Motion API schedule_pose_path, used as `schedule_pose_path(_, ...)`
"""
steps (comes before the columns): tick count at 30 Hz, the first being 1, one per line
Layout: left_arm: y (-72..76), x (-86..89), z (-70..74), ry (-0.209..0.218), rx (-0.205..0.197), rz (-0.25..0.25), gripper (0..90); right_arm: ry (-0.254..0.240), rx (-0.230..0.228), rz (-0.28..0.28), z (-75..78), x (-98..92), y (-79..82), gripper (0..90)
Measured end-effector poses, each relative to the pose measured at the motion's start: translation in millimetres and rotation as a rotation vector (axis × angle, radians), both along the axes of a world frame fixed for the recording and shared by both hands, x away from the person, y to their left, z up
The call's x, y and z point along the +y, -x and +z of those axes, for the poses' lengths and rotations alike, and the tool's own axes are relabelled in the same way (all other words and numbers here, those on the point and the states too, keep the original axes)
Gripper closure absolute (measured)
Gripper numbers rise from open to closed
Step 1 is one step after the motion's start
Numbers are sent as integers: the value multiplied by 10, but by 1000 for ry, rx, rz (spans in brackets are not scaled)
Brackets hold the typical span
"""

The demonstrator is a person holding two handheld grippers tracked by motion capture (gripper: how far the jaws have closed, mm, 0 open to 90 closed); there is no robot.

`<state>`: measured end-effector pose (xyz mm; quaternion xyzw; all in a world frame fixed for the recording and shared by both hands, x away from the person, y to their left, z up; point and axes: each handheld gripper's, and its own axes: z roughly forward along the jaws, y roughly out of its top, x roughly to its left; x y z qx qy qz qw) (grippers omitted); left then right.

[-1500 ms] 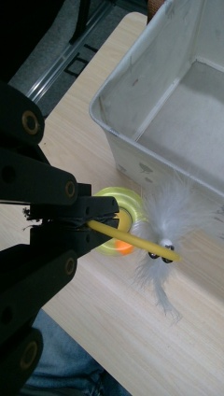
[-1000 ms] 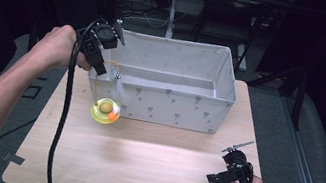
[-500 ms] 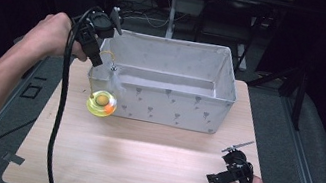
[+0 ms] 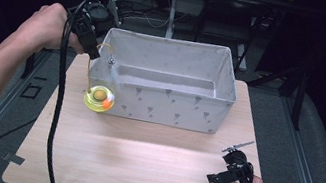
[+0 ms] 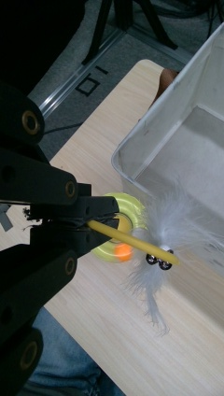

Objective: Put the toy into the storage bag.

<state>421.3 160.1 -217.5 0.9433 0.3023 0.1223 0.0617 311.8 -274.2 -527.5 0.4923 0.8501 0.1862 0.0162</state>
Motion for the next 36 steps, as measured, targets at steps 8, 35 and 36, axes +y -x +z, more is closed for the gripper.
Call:
schedule_pose_path(8, 3, -4, 158, -6, -20, 6, 877, 1, -4, 4, -3, 3, 0, 90)
schedule_pose_path(35, -38, -85, 550, -37, -72, 11, 876, -3, 3, -2, -1, -5, 1, 90)
schedule_pose_path(36, -40, -93, 558, -40, -71, 15, 876, 0, 1, 1, -2, -6, 0, 90)
